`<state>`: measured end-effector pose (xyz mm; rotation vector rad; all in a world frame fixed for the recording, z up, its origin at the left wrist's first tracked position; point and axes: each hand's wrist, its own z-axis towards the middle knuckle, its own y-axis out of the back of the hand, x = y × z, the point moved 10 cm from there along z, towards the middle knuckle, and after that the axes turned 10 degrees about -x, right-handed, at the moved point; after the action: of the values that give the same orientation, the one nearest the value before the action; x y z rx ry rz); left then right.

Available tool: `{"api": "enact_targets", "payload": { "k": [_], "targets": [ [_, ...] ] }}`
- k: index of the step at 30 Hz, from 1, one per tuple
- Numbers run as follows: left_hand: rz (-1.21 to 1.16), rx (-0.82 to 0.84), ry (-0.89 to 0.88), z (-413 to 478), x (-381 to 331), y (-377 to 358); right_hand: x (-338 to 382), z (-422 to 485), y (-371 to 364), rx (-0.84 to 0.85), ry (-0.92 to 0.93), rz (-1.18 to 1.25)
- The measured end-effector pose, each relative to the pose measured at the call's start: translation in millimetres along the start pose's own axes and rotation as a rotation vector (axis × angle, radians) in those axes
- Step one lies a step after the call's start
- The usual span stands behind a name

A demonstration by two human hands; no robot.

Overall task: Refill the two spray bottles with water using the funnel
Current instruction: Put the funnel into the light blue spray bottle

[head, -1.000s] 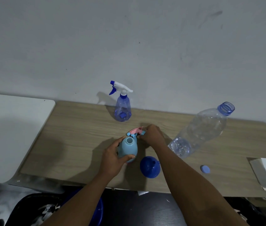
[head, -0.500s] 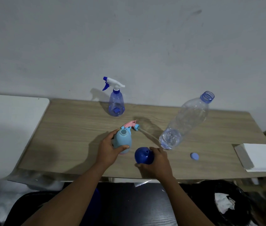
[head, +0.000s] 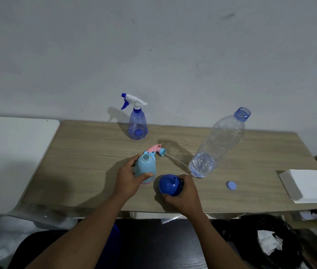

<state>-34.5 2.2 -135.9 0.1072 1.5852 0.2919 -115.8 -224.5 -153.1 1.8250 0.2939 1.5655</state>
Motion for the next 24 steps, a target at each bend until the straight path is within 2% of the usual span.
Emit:
{"api": "enact_targets", "payload": {
  "k": [5,13,19,24],
  "targets": [
    [0.032,0.008,-0.024,-2,-6,1,2,-1,1,-0.003,-0.021,0.056],
    [0.036,-0.009,-0.029,-1,-5,2,22,2,17,-0.061,-0.129,0.382],
    [0.036,-0.017,-0.015,-2,-7,2,75,19,42,-0.123,-0.063,0.550],
    [0.036,-0.006,0.007,-2,-3,2,117,31,54,-0.105,0.053,0.550]
  ]
}}
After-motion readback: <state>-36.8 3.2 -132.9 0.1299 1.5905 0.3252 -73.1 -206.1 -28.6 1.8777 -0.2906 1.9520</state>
